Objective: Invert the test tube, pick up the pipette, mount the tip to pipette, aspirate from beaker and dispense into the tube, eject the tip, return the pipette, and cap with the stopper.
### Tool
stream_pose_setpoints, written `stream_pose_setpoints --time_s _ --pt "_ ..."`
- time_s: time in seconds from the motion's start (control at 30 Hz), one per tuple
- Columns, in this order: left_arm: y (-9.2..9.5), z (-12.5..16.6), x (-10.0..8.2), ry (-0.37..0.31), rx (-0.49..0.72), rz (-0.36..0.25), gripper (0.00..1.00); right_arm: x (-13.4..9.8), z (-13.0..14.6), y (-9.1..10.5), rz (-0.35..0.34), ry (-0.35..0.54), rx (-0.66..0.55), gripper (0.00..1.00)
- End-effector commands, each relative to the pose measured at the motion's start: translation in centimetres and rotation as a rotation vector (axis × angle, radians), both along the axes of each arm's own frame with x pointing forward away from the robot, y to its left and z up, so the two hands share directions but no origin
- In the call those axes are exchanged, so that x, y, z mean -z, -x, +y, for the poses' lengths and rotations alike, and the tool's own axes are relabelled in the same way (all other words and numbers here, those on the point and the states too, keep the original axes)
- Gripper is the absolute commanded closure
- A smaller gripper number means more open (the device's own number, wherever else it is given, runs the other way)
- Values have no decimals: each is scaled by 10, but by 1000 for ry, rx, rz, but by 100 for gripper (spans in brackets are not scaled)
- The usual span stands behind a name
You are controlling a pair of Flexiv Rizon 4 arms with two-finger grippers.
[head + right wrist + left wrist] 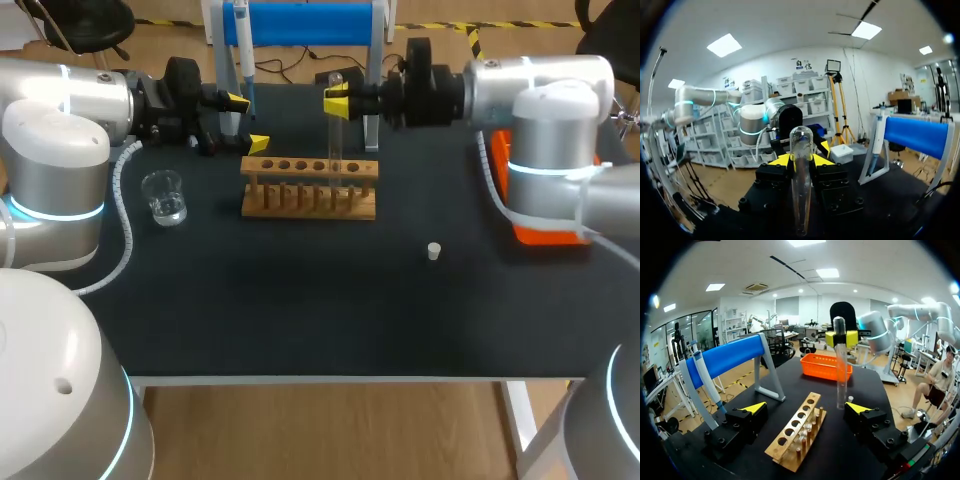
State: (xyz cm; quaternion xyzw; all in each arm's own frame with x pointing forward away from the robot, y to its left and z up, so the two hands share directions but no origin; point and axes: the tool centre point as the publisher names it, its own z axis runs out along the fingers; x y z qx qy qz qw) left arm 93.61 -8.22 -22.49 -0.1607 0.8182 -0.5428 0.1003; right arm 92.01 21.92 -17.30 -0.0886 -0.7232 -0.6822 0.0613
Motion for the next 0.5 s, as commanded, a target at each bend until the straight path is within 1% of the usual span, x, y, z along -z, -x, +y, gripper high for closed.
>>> stream_pose_setpoints --time_s 0.03,0.07,0.1,0.13,0.17,0.2,0.23,0.27,0.3,0.33,0.37,0.4,0.5 --pt "0 0 0 2 1 0 0 -6 4 -14 739 155 -22 100" --pt "0 0 0 2 1 0 0 -6 4 -15 829 173 -24 100" --pt "0 0 0 2 1 0 0 -5 5 -16 897 195 -7 100" --pt "0 0 0 2 1 0 0 -4 5 -17 981 213 3 100" --pt "0 0 0 2 1 0 0 -3 5 -17 1109 214 -26 100" --pt "0 0 0 2 1 0 0 -2 5 -18 1185 230 -24 100" --pt "0 0 0 2 1 0 0 0 5 -17 1267 219 -33 100" --pt "0 0 0 2 1 0 0 0 5 -17 1330 222 -52 100" --pt "0 0 0 2 1 0 0 1 5 -15 1411 204 -61 100" --pt "0 0 0 2 1 0 0 1 5 -14 1476 196 -77 100" --pt "0 0 0 2 1 0 0 1 5 -11 1503 190 -73 100" --pt "0 0 0 2 1 0 0 1 5 -10 1533 166 -73 100" --pt "0 0 0 2 1 0 0 1 5 -10 1533 166 -73 100"
